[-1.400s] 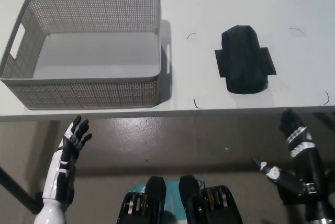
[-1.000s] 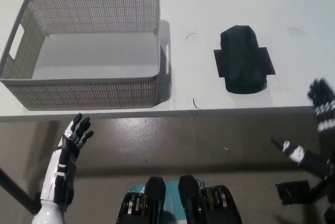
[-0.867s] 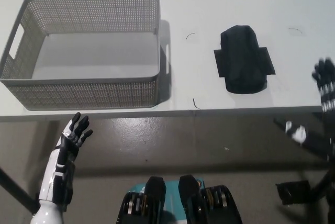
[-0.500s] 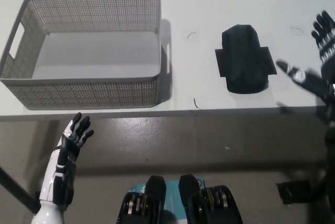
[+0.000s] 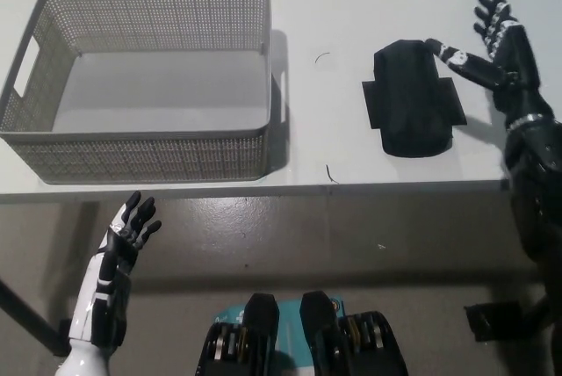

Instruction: Use the right hand to push the pencil case on the right hand side to the container on the left side

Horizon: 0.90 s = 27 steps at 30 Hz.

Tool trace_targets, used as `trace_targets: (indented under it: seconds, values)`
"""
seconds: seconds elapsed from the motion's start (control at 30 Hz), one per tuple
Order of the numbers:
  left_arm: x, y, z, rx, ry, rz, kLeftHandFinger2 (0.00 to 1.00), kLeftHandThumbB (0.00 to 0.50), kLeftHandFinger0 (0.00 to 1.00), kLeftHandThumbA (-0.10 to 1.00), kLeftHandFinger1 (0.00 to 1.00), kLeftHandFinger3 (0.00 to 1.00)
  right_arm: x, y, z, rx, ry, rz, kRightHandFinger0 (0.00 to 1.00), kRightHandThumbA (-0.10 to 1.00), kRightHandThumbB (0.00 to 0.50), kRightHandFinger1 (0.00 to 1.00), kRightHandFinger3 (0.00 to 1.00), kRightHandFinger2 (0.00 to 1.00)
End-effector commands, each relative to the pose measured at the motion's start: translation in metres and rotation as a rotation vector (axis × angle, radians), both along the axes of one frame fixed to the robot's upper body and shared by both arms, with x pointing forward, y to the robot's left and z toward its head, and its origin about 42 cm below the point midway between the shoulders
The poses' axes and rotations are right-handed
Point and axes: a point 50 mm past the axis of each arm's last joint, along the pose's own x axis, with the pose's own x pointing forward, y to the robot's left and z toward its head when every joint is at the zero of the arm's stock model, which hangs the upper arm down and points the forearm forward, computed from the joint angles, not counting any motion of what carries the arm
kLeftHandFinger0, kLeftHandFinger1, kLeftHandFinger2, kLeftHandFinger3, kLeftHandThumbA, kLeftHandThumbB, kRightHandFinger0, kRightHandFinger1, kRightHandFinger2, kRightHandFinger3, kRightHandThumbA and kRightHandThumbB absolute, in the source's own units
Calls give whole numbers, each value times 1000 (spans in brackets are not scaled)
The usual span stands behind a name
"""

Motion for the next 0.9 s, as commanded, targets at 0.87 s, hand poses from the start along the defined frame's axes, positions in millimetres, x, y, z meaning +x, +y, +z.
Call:
trace_targets:
  seconds: [0.87]
  values:
    - [-1,-5,24,-23,-112,-32,1000,126,1000,1000,1000,1000,13,69,-27,17,186,67,1000,1000,198,1000,1000,1000]
